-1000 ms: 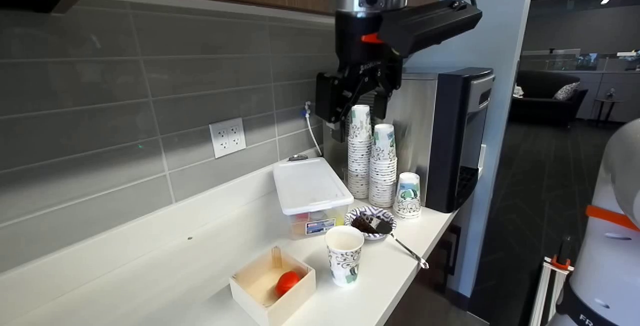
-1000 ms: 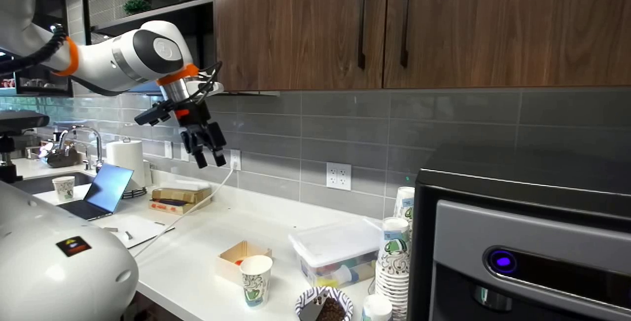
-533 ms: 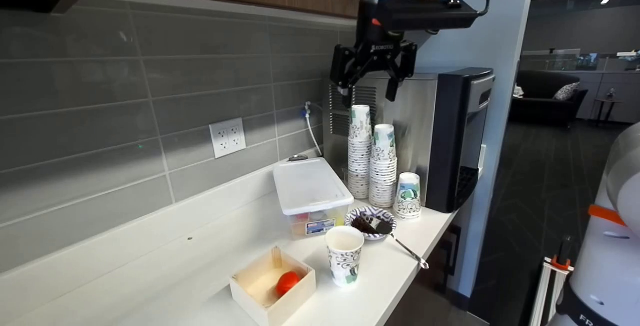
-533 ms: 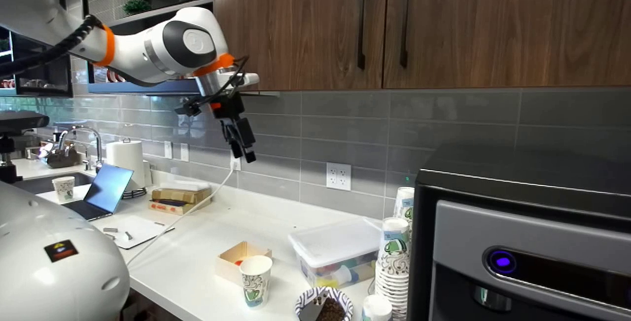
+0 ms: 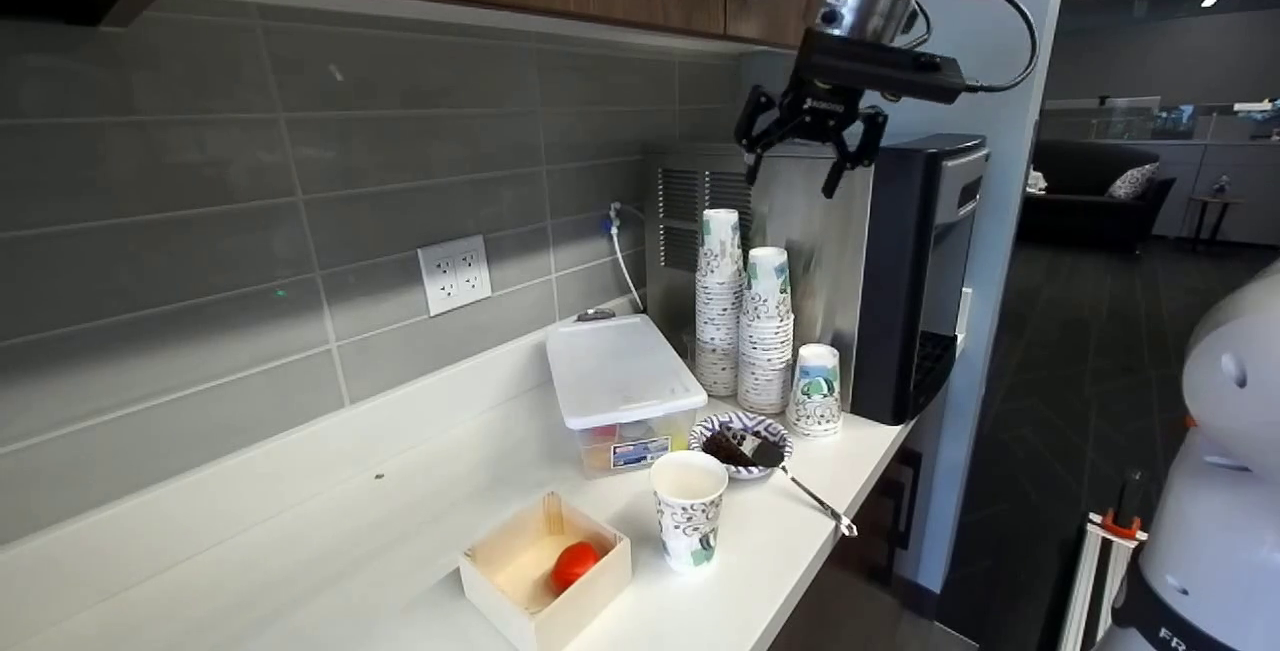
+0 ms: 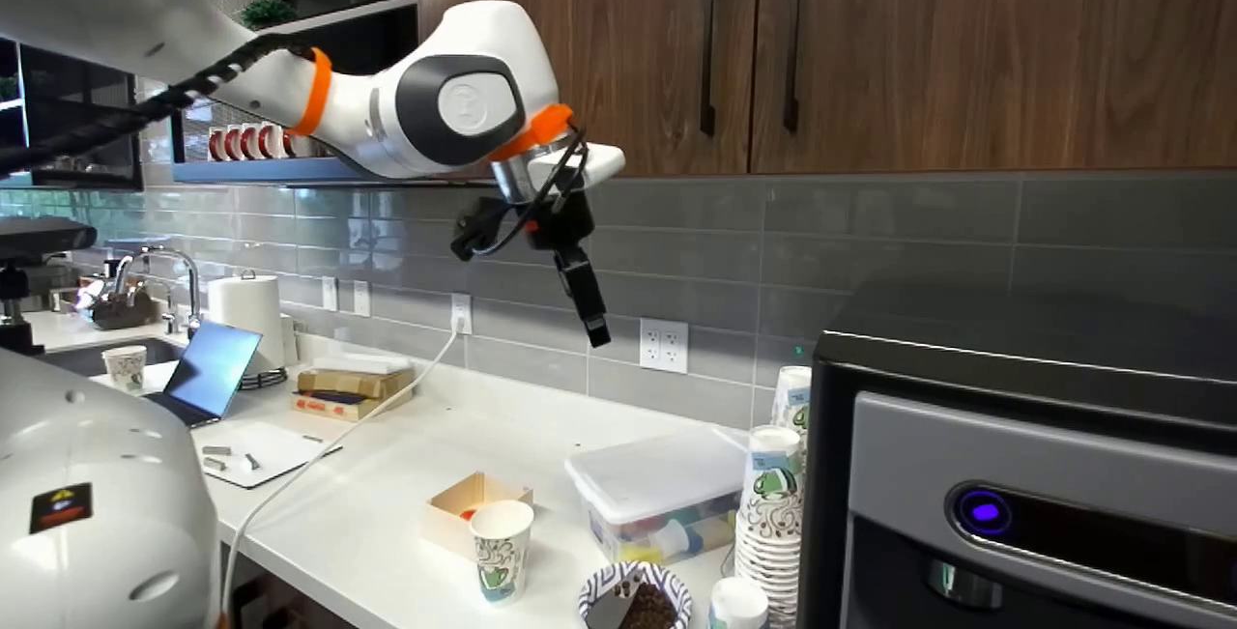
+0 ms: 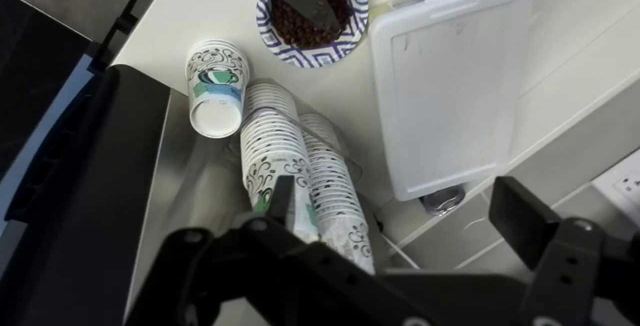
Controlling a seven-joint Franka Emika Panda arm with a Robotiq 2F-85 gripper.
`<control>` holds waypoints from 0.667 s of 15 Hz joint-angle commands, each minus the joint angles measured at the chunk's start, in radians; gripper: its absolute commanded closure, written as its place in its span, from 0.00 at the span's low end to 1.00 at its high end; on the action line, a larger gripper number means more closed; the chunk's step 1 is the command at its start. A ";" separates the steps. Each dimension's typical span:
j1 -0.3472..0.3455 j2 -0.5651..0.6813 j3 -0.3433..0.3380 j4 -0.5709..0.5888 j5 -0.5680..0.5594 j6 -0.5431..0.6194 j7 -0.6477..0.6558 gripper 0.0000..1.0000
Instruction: Pick up the coffee cups on the right and place them on the front stack.
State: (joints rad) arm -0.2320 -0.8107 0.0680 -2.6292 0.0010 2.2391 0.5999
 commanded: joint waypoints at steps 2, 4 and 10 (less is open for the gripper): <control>-0.116 -0.005 -0.039 -0.125 0.021 0.188 0.083 0.00; -0.171 0.021 -0.058 -0.169 0.024 0.272 0.116 0.00; -0.252 0.186 -0.094 -0.146 0.066 0.419 0.200 0.00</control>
State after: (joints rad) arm -0.4672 -0.6973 -0.0185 -2.7773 0.0323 2.5849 0.7548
